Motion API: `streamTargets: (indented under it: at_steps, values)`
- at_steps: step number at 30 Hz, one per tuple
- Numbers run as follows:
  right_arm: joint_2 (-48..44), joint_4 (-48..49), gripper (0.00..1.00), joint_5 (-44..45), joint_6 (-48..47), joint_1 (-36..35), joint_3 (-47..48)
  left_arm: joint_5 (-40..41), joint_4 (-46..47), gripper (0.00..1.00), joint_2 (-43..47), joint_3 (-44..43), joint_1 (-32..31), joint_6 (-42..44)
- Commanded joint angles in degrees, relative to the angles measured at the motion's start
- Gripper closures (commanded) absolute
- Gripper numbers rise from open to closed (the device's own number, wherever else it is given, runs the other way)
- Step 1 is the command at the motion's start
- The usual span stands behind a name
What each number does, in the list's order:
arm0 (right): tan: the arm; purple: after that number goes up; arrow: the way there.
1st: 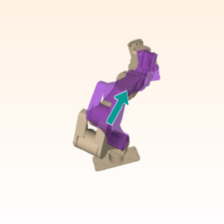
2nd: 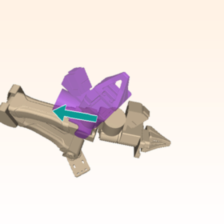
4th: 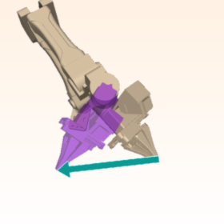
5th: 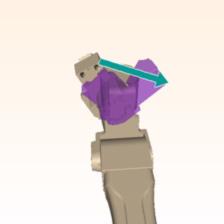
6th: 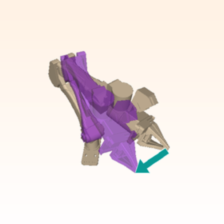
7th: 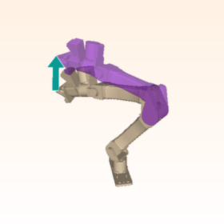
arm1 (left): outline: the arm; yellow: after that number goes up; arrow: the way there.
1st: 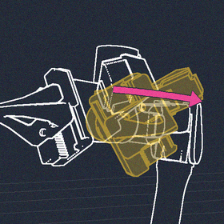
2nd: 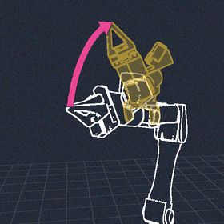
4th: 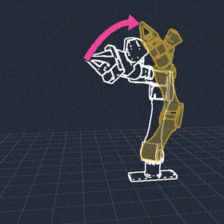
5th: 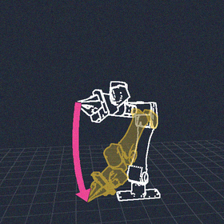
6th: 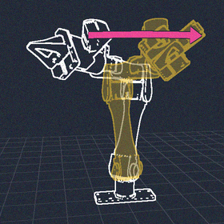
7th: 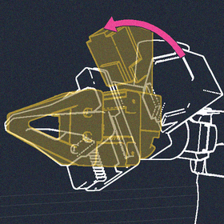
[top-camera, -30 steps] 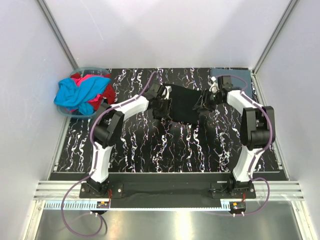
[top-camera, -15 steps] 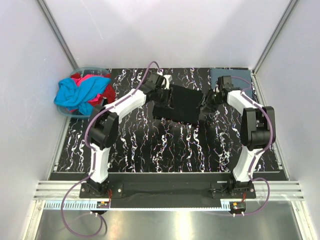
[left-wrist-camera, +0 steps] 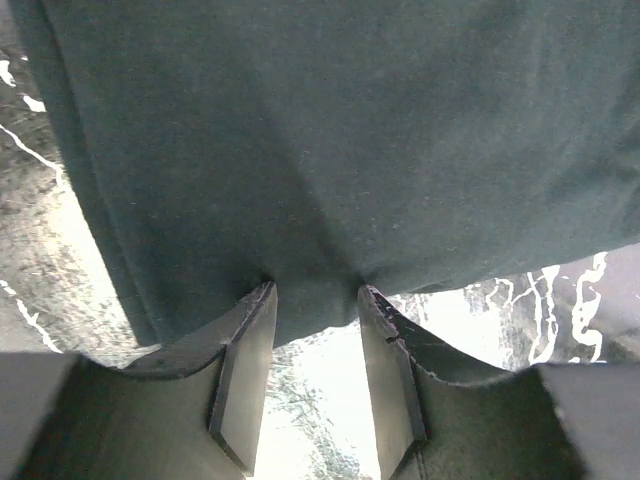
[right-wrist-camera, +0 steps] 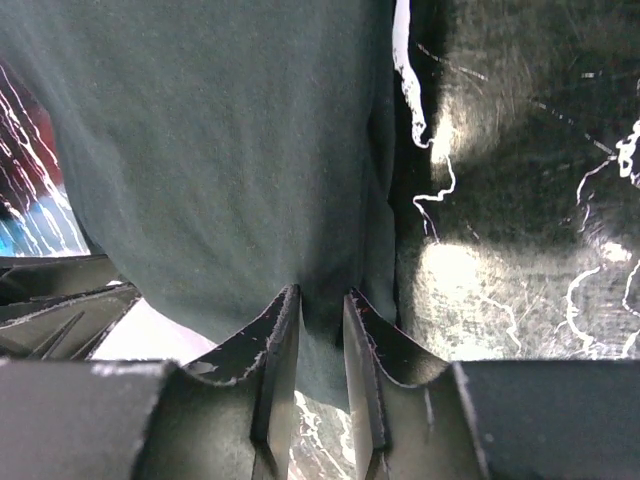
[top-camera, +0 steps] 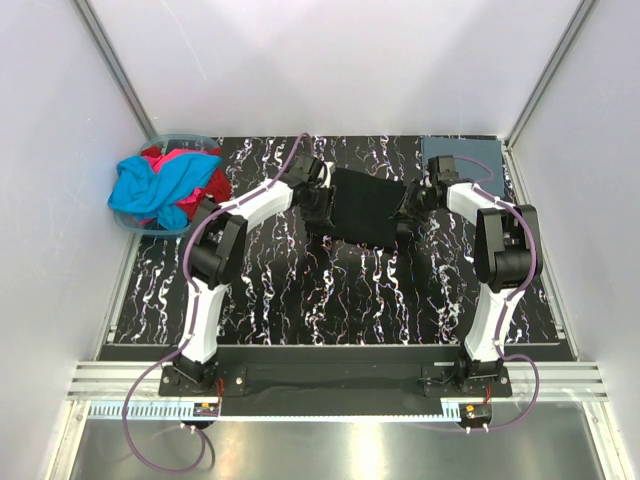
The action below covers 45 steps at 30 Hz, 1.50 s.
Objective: Fold and stack the t-shirts
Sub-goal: Fold the tshirt
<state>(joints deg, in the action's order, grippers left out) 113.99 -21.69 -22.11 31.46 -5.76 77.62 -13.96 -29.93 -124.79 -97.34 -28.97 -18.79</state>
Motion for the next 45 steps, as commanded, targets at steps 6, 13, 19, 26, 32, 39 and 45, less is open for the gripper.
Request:
streamTargets:
  at_steps: [6,13,19,26,32,39,45]
  values:
    - [-3.5,2.8,0.55,-2.7,-4.5,1.4,0.6,-1.6,0.5,0.54,3.6,-0.8,1.1,1.9]
    - [-2.6,-1.2,0.63,-5.7,-4.0,3.3,7.4,-3.1,-0.1,0.53,1.1,-6.0,3.2,1.6]
    - [6.7,-1.3,0.71,-5.6,-5.8,3.5,15.0,-4.3,-0.1,0.53,-2.3,-10.8,3.5,1.4]
    - [17.5,-1.0,0.71,-4.7,-9.0,4.0,26.9,-2.6,-0.7,0.53,-8.3,-11.2,5.8,1.3]
    - [18.6,-1.2,0.63,-7.9,-9.6,4.4,32.7,-2.7,-5.2,0.53,-10.3,-15.2,7.0,2.3]
    - [9.5,-1.5,0.27,-8.4,-12.8,4.8,26.8,-3.8,-9.0,0.53,7.0,-16.6,7.0,3.8]
    - [9.5,-3.7,0.19,-7.9,-19.1,5.1,21.6,-6.3,-8.0,0.52,24.0,-0.3,6.8,6.9]
